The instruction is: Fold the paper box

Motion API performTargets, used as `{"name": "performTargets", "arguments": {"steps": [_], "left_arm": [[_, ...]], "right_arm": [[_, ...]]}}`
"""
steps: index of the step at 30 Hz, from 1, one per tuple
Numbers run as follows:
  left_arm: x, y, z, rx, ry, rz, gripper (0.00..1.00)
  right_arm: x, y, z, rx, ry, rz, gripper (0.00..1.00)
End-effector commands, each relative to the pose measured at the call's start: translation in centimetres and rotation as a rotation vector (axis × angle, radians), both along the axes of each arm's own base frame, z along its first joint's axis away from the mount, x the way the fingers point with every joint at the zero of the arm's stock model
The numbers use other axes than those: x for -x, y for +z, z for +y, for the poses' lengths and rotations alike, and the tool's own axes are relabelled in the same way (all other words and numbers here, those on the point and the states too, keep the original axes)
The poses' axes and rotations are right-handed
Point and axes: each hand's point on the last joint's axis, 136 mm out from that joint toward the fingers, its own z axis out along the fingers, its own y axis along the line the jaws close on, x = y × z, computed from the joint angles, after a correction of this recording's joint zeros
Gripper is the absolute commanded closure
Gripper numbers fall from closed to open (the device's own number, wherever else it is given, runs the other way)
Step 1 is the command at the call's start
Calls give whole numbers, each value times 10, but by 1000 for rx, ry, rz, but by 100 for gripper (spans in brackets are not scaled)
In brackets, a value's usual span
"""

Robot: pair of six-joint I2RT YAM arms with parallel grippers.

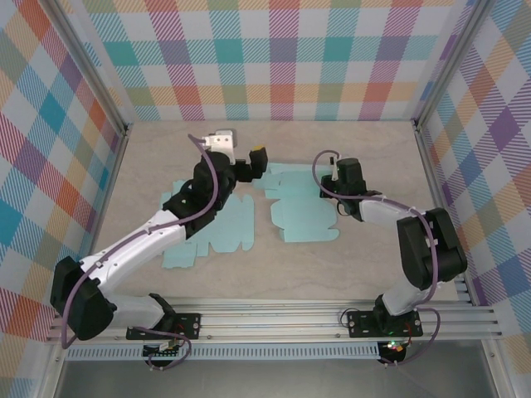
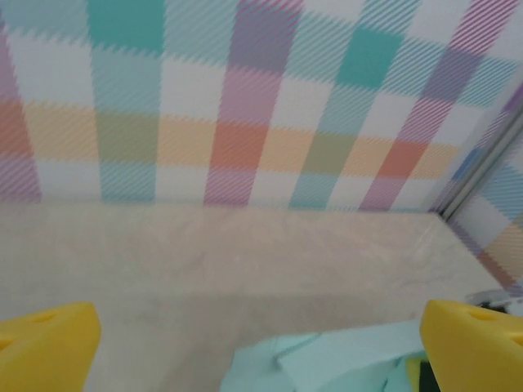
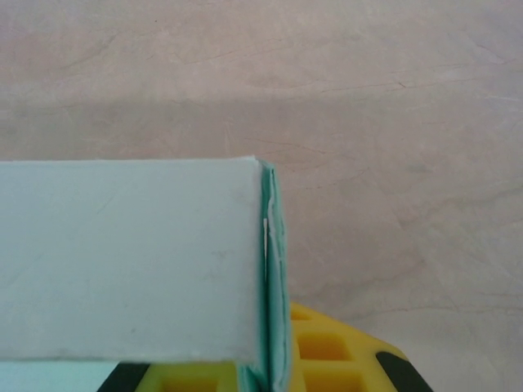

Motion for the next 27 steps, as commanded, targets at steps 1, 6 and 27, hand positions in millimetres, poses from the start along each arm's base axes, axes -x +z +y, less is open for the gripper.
{"name": "performTargets", "arguments": {"steps": [1, 6, 27], "left_arm": [[4, -62, 23, 36, 118, 286, 0], [1, -94, 14, 56, 46, 399, 0], [-11, -138, -1, 58, 2, 466, 1]], "right_arm": [[12, 14, 8, -11, -17, -15, 100], [26, 19, 16, -3, -29, -3, 100], [44, 48, 46, -34, -13, -36, 100]]}}
